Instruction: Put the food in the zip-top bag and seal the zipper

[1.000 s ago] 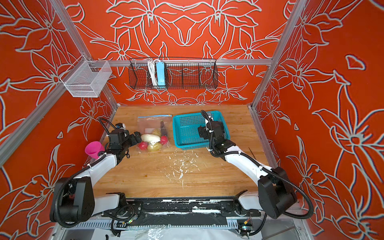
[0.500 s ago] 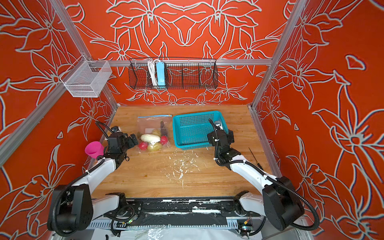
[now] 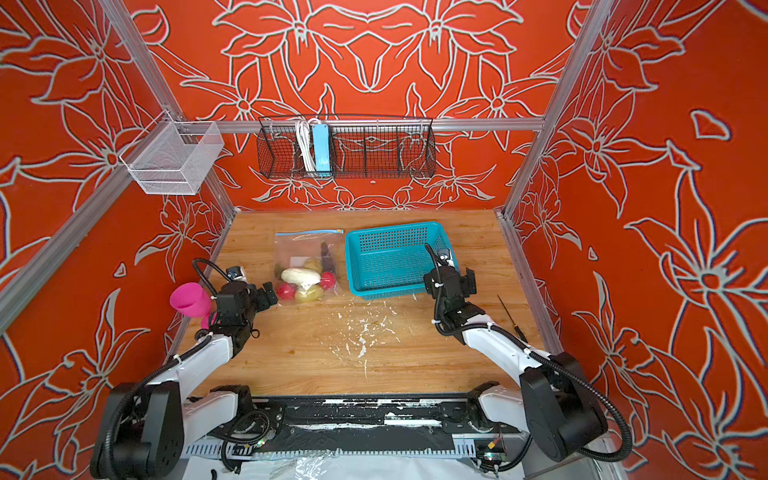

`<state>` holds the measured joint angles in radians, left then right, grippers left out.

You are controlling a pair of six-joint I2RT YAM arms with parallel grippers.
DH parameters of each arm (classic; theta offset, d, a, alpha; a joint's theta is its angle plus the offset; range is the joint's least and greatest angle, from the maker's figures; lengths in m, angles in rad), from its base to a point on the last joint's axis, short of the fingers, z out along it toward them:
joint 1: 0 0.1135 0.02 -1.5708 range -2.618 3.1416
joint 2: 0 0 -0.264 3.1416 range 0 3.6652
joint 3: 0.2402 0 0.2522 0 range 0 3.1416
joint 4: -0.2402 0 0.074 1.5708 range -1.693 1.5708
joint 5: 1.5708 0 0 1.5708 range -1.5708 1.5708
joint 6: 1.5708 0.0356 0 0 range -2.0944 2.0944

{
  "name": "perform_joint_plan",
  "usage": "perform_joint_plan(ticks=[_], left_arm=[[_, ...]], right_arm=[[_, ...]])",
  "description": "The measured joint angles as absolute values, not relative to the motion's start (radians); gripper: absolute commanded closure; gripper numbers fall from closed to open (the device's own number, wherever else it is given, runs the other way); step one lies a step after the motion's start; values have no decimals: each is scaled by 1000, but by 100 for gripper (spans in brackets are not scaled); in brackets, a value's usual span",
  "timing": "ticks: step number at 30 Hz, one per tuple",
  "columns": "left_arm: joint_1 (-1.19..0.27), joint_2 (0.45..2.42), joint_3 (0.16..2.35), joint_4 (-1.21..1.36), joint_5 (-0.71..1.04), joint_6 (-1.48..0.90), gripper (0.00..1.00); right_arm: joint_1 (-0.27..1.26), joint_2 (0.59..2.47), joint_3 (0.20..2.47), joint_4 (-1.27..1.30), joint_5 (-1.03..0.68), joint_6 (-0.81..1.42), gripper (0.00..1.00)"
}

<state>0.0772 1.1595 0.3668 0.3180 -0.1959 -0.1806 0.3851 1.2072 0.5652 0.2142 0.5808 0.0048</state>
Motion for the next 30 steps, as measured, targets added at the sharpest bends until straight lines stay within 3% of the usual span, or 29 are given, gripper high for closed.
perform_joint_plan(ticks=[15, 23, 30], left_arm=[[76, 1252, 319, 502, -152, -138, 3], [1, 1340, 355, 549, -208, -102, 3], [1, 1340, 356, 549, -222, -93, 3]], right_arm=[[302, 1127, 505, 239, 577, 43, 2], [197, 1052, 440, 270, 562, 94, 2], [115, 1119, 382, 352, 561, 102, 2]])
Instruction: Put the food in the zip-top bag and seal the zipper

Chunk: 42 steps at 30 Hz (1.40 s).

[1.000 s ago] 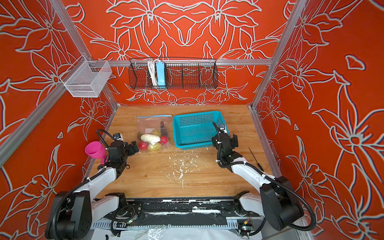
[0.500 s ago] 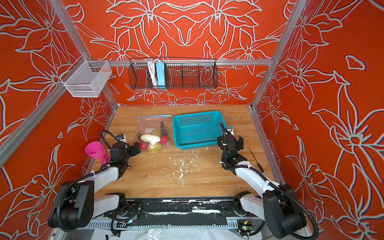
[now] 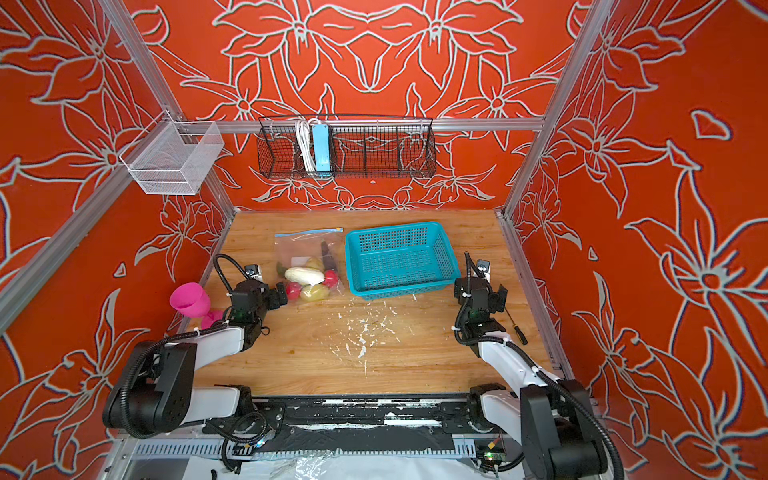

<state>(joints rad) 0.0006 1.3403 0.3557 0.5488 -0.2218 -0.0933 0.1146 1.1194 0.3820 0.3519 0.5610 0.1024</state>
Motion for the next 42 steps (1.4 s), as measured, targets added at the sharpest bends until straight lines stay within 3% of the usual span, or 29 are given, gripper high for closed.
perform_joint_plan(ticks=[12, 29, 42], left_arm=[[1, 1340, 356, 549, -224, -93, 3], [1, 1340, 356, 549, -224, -90, 3], [1, 1340, 356, 549, -224, -89, 3]], right_arm=[[71, 1234, 233, 696, 513, 123, 2], [65, 1420, 270, 830, 294, 46, 2], [65, 1423, 284, 839, 275, 33, 2]])
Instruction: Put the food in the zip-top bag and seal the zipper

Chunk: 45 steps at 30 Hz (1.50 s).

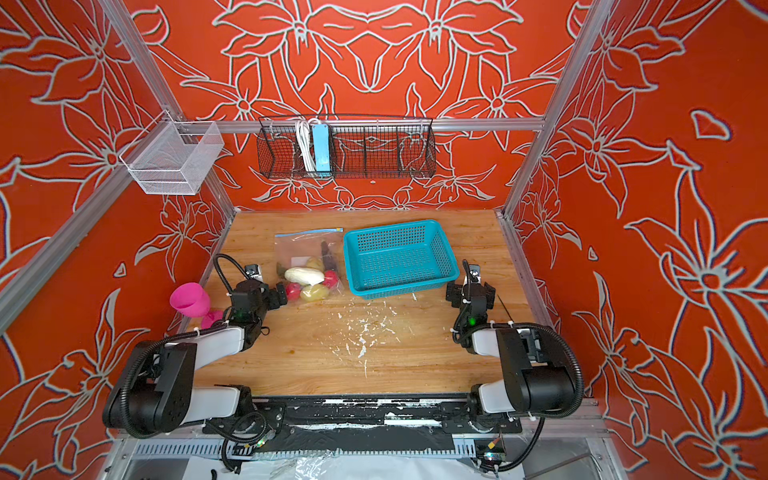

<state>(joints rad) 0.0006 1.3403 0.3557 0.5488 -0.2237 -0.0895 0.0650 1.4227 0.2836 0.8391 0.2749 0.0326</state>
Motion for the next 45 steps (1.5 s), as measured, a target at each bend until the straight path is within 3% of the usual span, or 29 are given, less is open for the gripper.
perform_joint_plan(ticks=[45], left_arm=[[1, 1340, 356, 549, -223, -89, 3]], right_arm=[[65, 1419, 292, 816, 274, 30, 2]])
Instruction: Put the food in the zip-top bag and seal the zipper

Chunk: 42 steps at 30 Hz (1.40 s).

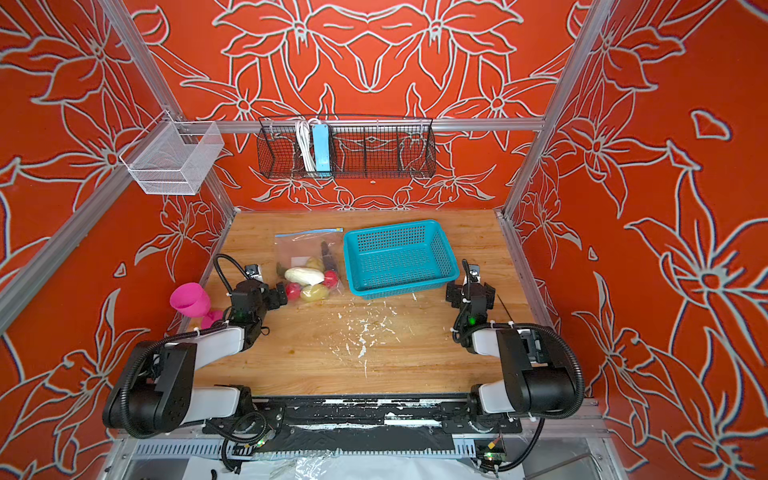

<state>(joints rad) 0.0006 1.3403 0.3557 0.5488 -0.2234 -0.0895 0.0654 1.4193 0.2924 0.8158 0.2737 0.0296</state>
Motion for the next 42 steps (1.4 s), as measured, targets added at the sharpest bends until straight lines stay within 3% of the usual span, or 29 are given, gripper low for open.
perform_joint_plan(ticks=[24, 31, 42], left_arm=[[1, 1340, 356, 549, -223, -89, 3], [1, 1340, 356, 553, -126, -40, 3], [1, 1340, 359, 554, -80, -18, 3]], right_arm=[[65, 1419, 294, 817, 264, 25, 2], [65, 1398, 257, 861, 49, -65, 2], [65, 1399, 266, 852, 25, -72, 2]])
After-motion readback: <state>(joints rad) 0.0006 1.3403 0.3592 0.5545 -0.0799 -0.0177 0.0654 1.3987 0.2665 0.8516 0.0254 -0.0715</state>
